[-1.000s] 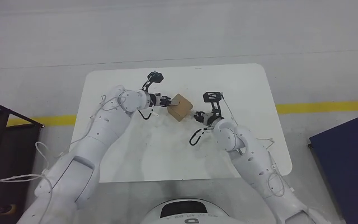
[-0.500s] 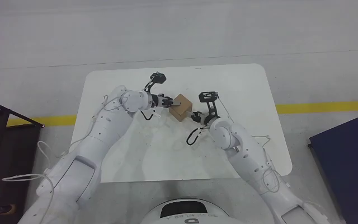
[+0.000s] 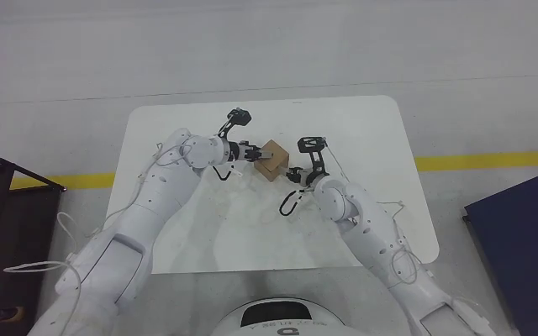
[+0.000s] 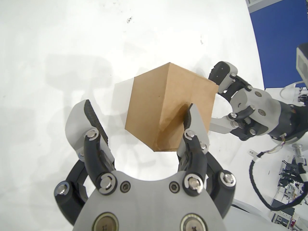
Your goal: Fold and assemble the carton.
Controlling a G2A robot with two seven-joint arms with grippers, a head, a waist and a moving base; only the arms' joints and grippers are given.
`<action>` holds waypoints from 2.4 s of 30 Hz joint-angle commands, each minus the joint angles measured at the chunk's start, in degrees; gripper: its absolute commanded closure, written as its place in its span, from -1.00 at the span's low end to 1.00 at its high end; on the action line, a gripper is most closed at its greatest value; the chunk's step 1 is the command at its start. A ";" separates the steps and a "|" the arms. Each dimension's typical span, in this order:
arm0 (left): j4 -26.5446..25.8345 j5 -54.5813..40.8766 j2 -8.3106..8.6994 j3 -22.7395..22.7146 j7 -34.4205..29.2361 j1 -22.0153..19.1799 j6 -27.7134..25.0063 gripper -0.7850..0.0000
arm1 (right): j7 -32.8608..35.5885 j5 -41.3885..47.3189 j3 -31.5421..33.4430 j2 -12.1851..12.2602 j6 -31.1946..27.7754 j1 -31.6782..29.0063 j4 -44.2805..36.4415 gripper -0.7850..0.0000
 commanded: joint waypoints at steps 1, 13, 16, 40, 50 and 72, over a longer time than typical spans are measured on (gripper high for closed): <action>0.05 -0.98 0.01 -0.35 -0.35 0.05 -0.41 -0.78 | -0.08 0.08 0.12 -0.05 0.12 0.06 -0.10 -1.00; 0.83 -3.41 0.04 -1.19 -2.40 -0.15 -2.14 -0.66 | 0.48 -0.68 -0.50 -0.52 0.71 0.68 0.22 -1.00; 0.97 -3.69 0.05 -1.33 -2.47 -0.13 -2.29 -0.67 | 0.51 -1.07 -0.15 -0.55 1.44 0.71 -0.10 -1.00; 12.38 -17.99 1.16 -9.29 -1.99 -3.13 1.46 -0.76 | -1.64 22.45 4.82 -0.68 -11.66 -3.49 -10.22 -1.00; 17.17 -12.66 -0.66 -5.72 4.86 -4.39 3.22 -0.26 | -2.56 23.52 1.92 -1.48 -12.37 0.63 -5.79 -0.96; 20.13 -17.68 -4.01 -3.80 -3.09 -5.06 -1.29 -0.30 | -1.94 22.01 2.61 -1.04 -11.65 -0.64 -8.30 -0.95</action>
